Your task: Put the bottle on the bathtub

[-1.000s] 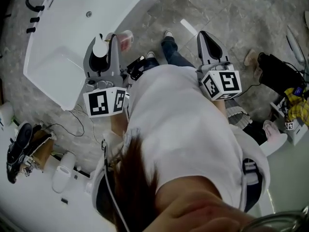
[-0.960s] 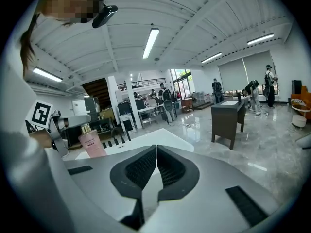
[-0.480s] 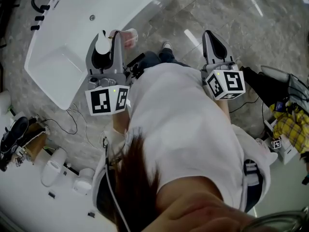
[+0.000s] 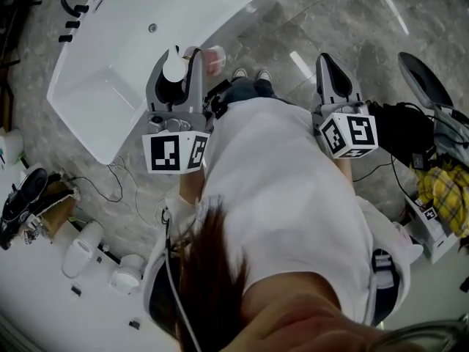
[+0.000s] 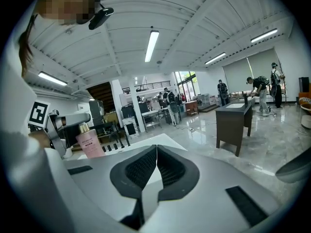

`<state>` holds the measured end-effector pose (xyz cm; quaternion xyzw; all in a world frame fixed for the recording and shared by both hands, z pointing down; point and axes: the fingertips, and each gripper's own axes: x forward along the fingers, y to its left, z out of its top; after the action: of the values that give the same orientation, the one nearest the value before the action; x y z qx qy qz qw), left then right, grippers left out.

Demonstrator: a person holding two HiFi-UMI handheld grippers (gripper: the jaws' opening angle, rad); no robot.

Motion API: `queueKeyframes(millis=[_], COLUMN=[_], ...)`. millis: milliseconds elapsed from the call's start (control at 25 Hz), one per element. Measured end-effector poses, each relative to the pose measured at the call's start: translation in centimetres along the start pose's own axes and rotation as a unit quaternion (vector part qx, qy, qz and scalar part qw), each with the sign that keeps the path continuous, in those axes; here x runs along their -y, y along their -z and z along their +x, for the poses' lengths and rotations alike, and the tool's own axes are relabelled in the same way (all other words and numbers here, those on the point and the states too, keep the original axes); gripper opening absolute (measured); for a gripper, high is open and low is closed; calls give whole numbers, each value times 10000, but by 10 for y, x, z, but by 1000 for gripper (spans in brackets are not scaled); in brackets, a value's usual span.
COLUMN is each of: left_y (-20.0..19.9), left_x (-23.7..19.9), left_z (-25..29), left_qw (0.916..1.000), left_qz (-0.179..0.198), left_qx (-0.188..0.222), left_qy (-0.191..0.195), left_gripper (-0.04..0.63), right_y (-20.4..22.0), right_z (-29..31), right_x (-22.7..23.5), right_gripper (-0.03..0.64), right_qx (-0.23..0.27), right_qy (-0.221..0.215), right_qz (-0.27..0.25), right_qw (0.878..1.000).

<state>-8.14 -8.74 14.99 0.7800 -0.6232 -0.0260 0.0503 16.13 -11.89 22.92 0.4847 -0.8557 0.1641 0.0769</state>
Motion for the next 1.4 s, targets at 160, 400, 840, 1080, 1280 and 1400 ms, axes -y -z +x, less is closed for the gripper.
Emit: queueKeyframes(millis=[160,400,840,1080,1280,1400], left_y=[-3,-12,4,38,81,114], left_x=[-9,-36,-67,-64,-54,-46], left_z=[0,4,24,36,54,65], left_qw=[9999,9997,9982,9931,9817,9734], left_qz=[-19,61,26,256,522,522], left_qx=[-50,-123,-456,-640,-1009,-1235], left_qy=[120,201,392,947,1527,1857], left_gripper=[161,161,161,161,161,161], right_y=[-7,-16,-12,7,36,56], right_z=[7,29,46,46,60,68], right_x=[-15,-39,-46,-39,-32,-28], right_gripper=[12,12,12,12,12,12], right_qx=[49,60,-177,-340,-621,-739], right_qy=[1,-15,254,409,440,484], right_qz=[29,79,119,163,51,101], right_qw=[10000,10000,9994,9985,9971,9960])
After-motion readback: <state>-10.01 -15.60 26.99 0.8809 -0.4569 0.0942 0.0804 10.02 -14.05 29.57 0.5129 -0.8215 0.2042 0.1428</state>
